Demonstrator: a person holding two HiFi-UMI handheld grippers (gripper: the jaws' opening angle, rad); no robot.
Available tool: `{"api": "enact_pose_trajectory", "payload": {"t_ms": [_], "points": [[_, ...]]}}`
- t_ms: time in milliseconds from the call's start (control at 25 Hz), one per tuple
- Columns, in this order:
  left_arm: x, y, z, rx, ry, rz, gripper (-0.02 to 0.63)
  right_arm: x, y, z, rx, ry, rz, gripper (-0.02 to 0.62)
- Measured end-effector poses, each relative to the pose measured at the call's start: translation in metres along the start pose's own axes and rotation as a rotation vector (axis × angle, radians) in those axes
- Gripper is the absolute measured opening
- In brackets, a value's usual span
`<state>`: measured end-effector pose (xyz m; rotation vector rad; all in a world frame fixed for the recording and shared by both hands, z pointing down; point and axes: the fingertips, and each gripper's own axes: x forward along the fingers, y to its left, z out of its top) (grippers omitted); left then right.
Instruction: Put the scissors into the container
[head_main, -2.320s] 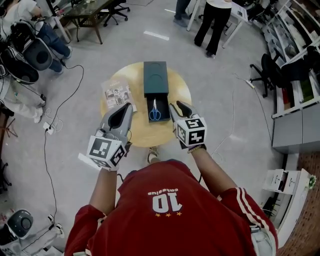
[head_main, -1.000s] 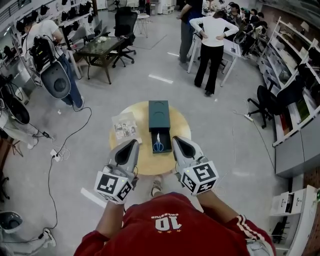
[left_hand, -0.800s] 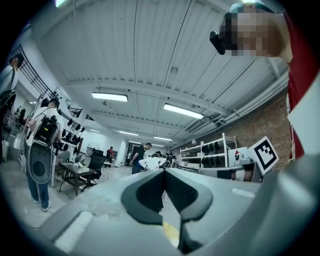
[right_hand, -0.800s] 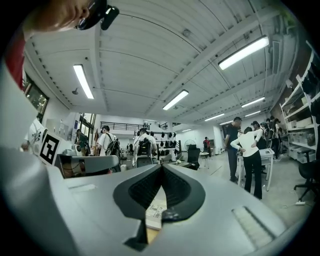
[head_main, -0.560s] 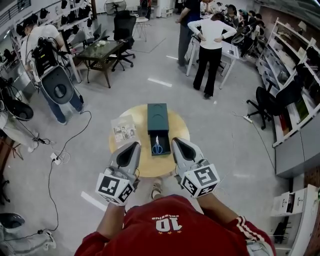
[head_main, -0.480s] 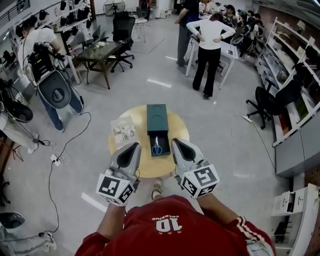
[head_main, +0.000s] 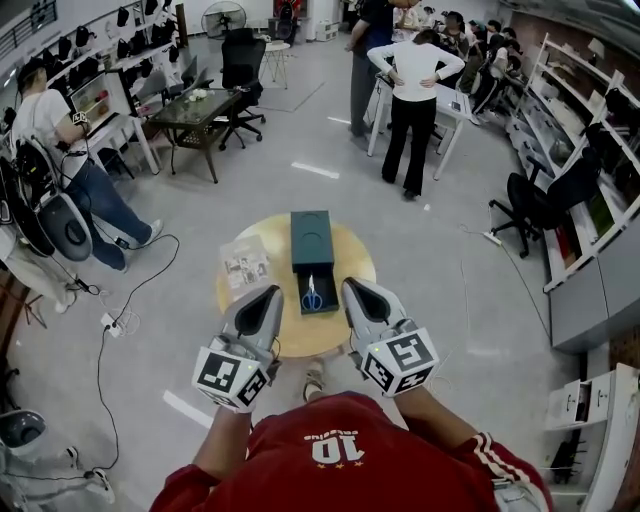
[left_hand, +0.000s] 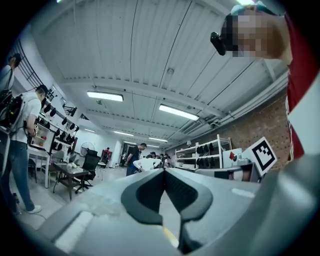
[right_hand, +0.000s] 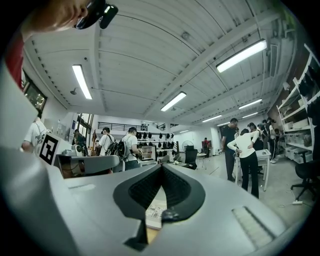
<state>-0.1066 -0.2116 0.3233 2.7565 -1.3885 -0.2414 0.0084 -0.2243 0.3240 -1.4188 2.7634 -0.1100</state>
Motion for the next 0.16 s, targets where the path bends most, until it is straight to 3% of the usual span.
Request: {"api": "enact_pose_trajectory", "payload": {"t_ms": [160], "points": [[-0.0015, -0.0002, 0.0006, -0.002, -0.002, -0.004, 0.002, -0.0002, 0.0013, 0.0004, -0.003, -0.001, -0.007, -0.012]]}}
